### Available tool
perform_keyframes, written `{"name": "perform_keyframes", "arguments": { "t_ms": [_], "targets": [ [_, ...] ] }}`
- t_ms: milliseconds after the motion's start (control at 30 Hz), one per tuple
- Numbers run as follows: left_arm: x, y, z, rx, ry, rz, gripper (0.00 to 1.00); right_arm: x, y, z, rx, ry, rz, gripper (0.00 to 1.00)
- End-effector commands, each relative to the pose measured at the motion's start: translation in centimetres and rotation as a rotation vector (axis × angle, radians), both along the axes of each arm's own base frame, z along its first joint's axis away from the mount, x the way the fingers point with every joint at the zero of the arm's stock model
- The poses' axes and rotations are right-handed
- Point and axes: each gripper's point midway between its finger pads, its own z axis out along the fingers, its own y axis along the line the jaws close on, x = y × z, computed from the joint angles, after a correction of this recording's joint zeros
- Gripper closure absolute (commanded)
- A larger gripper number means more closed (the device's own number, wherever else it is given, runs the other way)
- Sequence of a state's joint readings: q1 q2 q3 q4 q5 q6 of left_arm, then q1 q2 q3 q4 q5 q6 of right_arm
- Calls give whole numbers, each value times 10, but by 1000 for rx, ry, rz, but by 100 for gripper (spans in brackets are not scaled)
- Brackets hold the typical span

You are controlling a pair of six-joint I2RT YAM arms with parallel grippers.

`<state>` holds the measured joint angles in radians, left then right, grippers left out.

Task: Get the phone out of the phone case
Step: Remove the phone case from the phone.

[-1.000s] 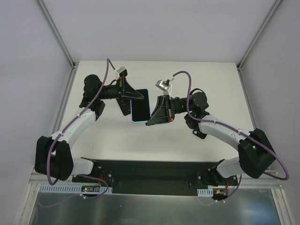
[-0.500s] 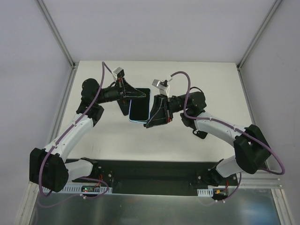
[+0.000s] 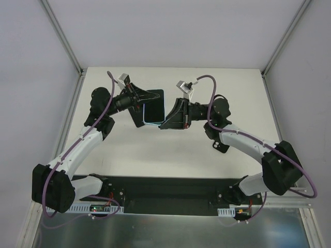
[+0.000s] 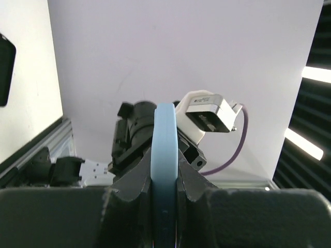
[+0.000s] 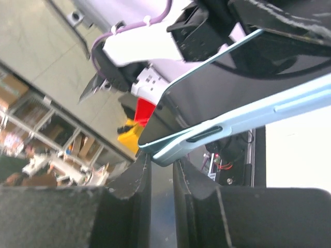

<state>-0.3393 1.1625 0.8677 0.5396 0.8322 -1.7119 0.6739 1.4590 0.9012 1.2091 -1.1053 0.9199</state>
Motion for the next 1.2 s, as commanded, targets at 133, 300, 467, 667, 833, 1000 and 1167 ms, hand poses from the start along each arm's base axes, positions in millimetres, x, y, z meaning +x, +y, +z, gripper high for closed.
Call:
{"name": "perform_keyframes", "arguments": {
  "t_ms": [133,300,467,667,833,1000,1167],
  "targets": [
    [-45,-13,27,-18,-88,-170,100,137,0,-40,-178,362,-697,99],
    [-49,-12,26,-23,-114,-178,100,158,4,-80,-244,588,-735,99],
    [-54,-14,25,-9,-189,-227,100,176,11,-90,-177,748,-713,99],
    [-58,-14,9,0,-195,-257,100,195,4,-104,-137,832,-783,88],
    [-61,-13,0,11,-198,-258,100,198,-10,-105,-138,821,-862,73],
    [-58,-14,-6,17,-193,-250,100,201,-23,-89,-88,788,-930,68],
    [-53,-16,-12,35,-207,-236,100,194,1,-68,-71,764,-818,65]
  ]
}}
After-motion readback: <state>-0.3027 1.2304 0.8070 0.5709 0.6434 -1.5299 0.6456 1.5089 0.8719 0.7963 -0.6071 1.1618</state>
